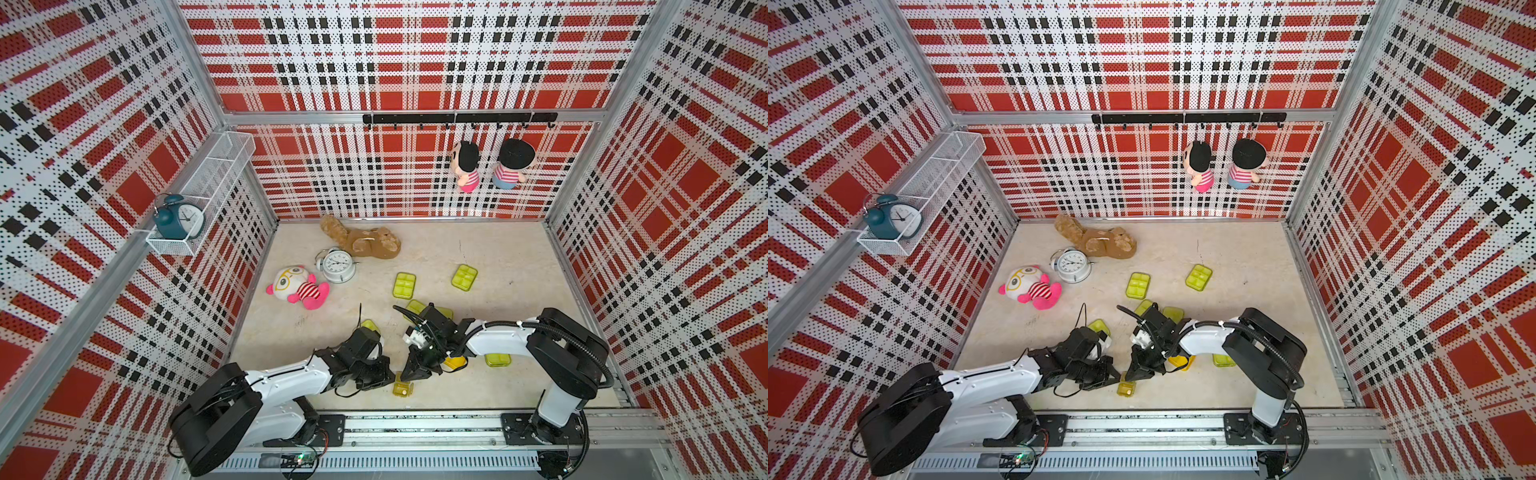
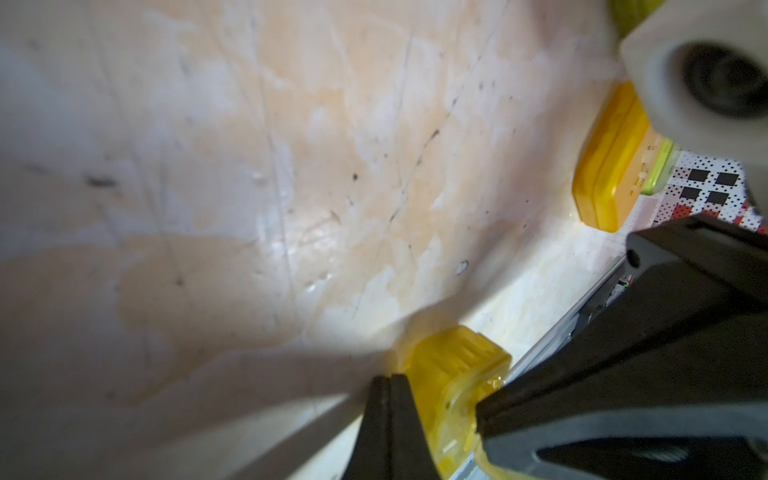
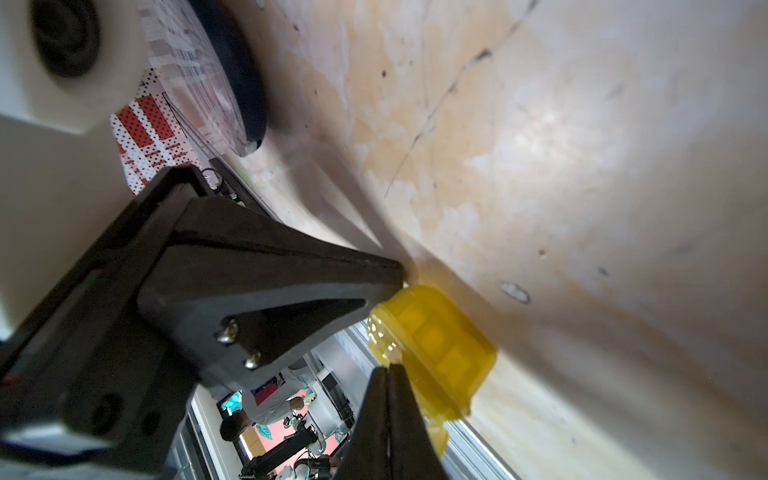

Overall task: Close pillboxes
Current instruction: Close the lid on the pillbox.

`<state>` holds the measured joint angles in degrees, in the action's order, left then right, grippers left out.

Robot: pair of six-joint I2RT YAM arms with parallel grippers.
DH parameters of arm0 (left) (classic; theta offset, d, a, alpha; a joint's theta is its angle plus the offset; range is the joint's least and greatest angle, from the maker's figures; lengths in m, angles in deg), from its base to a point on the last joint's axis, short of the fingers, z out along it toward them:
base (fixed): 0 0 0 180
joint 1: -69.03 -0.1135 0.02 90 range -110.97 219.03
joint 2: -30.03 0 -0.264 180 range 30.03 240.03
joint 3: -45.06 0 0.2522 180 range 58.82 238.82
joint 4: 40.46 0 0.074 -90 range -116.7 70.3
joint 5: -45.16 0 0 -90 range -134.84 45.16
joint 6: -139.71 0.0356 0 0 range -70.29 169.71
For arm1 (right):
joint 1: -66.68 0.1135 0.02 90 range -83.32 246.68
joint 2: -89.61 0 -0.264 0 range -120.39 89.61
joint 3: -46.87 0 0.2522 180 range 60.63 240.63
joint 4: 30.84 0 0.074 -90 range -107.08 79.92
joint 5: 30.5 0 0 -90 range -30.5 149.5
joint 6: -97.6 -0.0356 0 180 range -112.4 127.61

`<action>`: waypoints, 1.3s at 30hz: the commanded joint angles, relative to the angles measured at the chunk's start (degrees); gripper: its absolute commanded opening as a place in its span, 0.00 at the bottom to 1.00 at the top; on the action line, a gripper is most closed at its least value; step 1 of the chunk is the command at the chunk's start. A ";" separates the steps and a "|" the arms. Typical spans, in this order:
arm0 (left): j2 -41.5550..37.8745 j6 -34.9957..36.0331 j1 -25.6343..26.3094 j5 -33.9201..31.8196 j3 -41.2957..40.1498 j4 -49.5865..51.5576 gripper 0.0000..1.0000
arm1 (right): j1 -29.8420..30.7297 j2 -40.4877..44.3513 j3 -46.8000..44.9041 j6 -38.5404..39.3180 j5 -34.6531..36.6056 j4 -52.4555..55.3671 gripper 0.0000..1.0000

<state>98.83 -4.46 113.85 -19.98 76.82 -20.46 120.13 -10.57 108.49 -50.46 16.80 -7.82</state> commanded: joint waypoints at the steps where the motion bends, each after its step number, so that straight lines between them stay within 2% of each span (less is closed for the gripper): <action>1: 0.12 0.63 0.27 0.08 -0.95 -0.40 0.00 | -0.10 -3.08 0.15 1.71 4.73 5.39 0.06; 16: -4.47 -0.42 -0.91 -0.95 -2.18 2.17 0.00 | -0.10 -4.57 4.69 5.10 5.27 7.46 0.06; 23: -5.84 -0.59 -1.31 -1.04 -1.70 3.43 0.00 | -1.47 -1.37 9.60 8.90 6.36 9.45 0.07; 30: -5.26 0.18 -1.15 -1.13 -0.20 4.38 0.00 | -3.72 5.17 6.88 10.74 8.19 13.19 0.07; 32: -5.25 0.29 -1.05 -1.22 -0.07 4.57 0.00 | -3.49 8.18 4.77 11.23 7.78 14.81 0.13; 33: -5.25 0.15 -1.05 -1.24 -0.17 4.57 0.00 | -3.36 9.82 3.50 11.14 7.50 14.87 0.22; 34: -5.25 0.11 -0.96 -1.39 -0.23 4.53 0.00 | -3.03 12.04 2.09 10.99 7.73 15.23 0.36; 35: -5.29 -0.05 -0.96 -1.46 -0.25 4.57 0.00 | -2.71 14.21 0.54 10.90 8.03 15.42 0.44; 37: -5.12 -0.14 -0.96 -1.57 -0.25 4.57 0.00 | -1.88 18.87 -1.75 11.09 8.43 15.46 0.49; 39: -4.62 -0.06 -0.95 -1.64 -0.08 4.41 0.00 | -0.09 22.83 -2.66 11.78 9.55 16.24 0.49</action>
<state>93.73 -4.94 112.84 -20.86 75.24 -16.70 118.19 7.61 106.76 -39.97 25.04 6.69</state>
